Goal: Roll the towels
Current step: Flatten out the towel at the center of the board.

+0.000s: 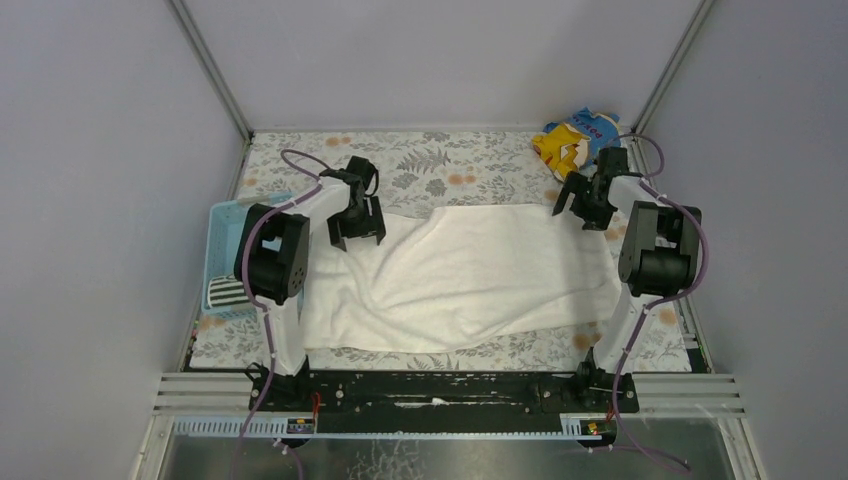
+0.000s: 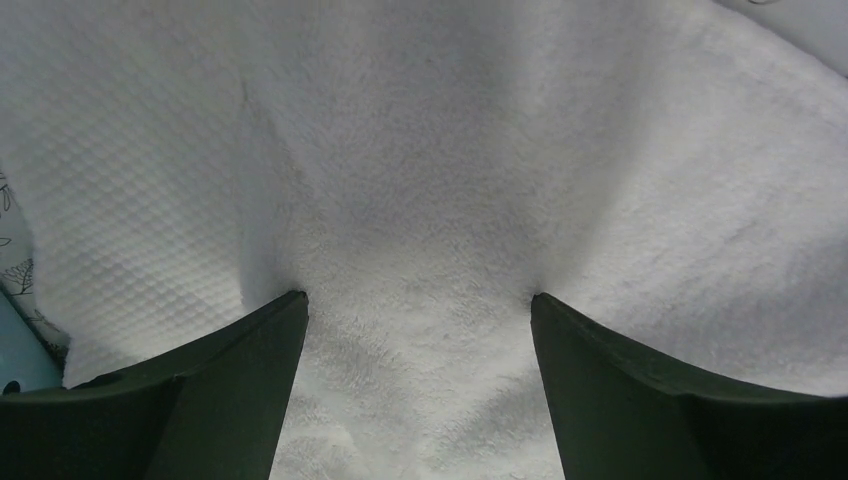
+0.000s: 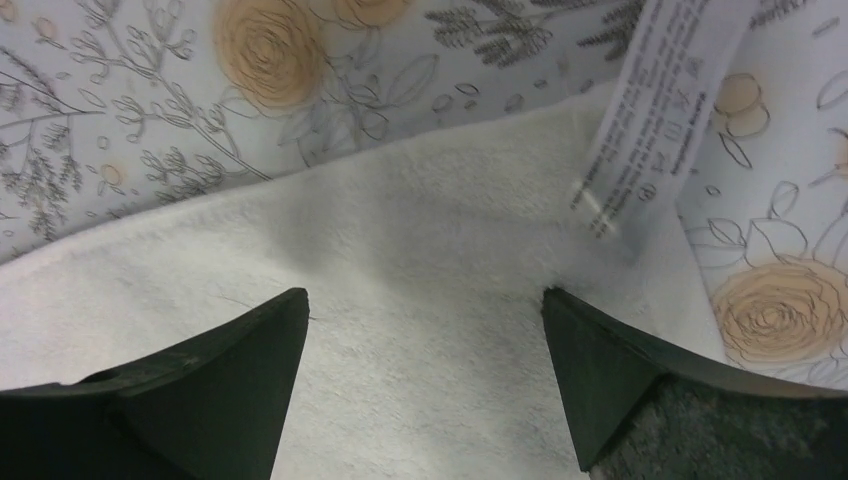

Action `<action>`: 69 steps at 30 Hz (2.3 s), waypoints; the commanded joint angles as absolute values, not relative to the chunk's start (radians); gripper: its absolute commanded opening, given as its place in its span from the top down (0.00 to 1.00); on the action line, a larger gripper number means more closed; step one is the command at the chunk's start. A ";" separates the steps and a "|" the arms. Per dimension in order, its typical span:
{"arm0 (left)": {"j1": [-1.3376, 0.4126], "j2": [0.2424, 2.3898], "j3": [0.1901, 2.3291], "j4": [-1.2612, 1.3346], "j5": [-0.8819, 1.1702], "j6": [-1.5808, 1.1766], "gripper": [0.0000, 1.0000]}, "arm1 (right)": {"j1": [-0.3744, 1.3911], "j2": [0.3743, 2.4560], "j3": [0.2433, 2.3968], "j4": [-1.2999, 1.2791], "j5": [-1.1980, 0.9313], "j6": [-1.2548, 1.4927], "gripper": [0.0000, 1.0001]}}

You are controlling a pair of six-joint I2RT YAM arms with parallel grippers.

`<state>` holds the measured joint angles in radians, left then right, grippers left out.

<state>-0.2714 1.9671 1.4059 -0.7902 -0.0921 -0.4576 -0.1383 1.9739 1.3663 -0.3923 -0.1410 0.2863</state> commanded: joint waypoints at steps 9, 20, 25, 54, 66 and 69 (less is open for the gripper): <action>-0.224 1.983 1.290 -0.778 -0.033 -0.449 0.19 | -0.289 1.883 1.155 -0.371 -0.085 0.421 0.01; -0.224 1.882 1.367 -0.820 -0.136 -0.434 0.18 | -0.291 1.863 1.388 -0.493 -0.102 0.269 0.03; -0.224 1.819 1.361 -0.821 -0.157 -0.408 0.18 | -0.291 1.893 1.470 -0.557 -0.063 0.158 0.04; -0.225 1.986 1.355 -0.812 -0.077 -0.398 0.16 | -0.291 2.131 1.582 -0.547 0.081 -0.059 0.11; -0.225 1.989 1.359 -0.821 -0.089 -0.396 0.16 | -0.309 2.118 1.671 -0.529 0.057 -0.003 0.11; -0.226 1.984 1.361 -0.821 -0.091 -0.397 0.15 | -0.310 2.076 1.662 -0.515 -0.045 -0.040 0.13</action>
